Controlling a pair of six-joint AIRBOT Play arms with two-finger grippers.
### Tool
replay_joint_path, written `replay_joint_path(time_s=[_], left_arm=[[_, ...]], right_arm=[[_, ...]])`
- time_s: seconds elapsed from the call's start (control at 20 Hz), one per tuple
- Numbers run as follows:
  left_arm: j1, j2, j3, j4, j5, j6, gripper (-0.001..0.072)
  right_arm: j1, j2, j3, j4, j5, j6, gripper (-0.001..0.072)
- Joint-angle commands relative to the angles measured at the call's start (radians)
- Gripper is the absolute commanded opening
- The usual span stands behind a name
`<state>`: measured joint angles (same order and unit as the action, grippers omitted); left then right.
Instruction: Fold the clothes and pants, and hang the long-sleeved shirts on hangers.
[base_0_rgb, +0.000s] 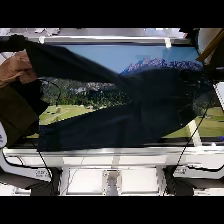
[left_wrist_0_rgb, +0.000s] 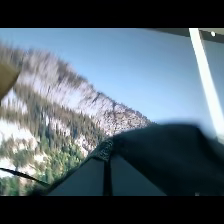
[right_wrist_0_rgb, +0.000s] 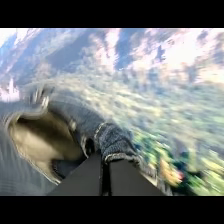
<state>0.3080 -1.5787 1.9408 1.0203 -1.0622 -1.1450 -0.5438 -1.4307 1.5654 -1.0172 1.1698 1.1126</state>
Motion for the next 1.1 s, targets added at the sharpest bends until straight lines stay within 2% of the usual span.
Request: replay_joint_path(time_s=[0.0,0.1,0.25,0.35,0.5,0.55,0.6,0.65,0.7,0.75,0.8,0.85,0.9,0.95,1.05], left_arm=[[-0.013,0.139,-0.249,0.076,-0.018,0.154,0.0017],[-0.004,0.199,-0.549,0.184,0.037,0.195,0.0017],[-0.003,0.222,-0.887,0.335,0.213,0.195,0.0017],[-0.007,0.216,-0.992,0.41,0.28,0.182,0.0017],[-0.007,0.218,-0.998,0.443,0.295,0.09,0.002],[-0.013,0.229,-0.982,0.423,0.295,0.065,0.0134],[-0.018,0.251,-0.958,0.391,0.297,0.063,0.0469],[-0.022,0.277,-0.927,0.349,0.307,0.059,0.0706],[-0.022,0.311,-0.89,0.299,0.343,0.042,0.0712],[-0.019,0.344,-0.857,0.255,0.413,-0.003,0.0712],[-0.011,0.366,-0.834,0.233,0.505,-0.098,0.0695],[0.005,0.369,-0.813,0.235,0.564,-0.219,0.0618],[0.033,0.35,-0.785,0.235,0.537,-0.302,0.0449],[0.058,0.319,-0.764,0.235,0.459,-0.319,0.0424],[0.09,0.236,-0.746,0.235,0.274,-0.305,0.0432]], right_arm=[[-0.026,0.052,0.0,-0.141,0.145,0.014,0.0025],[-0.026,0.038,-0.078,-0.172,0.101,0.04,0.0025],[-0.017,-0.018,-0.169,-0.109,-0.014,0.081,0.0025],[-0.005,-0.071,-0.171,-0.081,-0.05,0.084,0.0025],[0.019,-0.11,-0.169,-0.077,-0.139,0.137,0.0026],[0.027,-0.11,-0.169,-0.071,-0.156,0.137,0.0026],[0.026,-0.11,-0.161,-0.065,-0.156,0.137,0.0039],[0.026,-0.109,-0.145,-0.063,-0.146,0.137,0.0116],[0.026,-0.109,-0.121,-0.063,-0.127,0.137,0.0228],[0.026,-0.109,-0.097,-0.064,-0.107,0.136,0.0277],[0.026,-0.109,-0.074,-0.063,-0.098,0.137,0.0274],[0.027,-0.11,-0.055,-0.063,-0.095,0.136,0.0274],[0.027,-0.109,-0.045,-0.054,-0.095,0.136,0.0274],[0.027,-0.11,-0.042,-0.049,-0.094,0.137,0.0273],[0.027,-0.11,-0.042,-0.05,-0.077,0.136,0.0274]])
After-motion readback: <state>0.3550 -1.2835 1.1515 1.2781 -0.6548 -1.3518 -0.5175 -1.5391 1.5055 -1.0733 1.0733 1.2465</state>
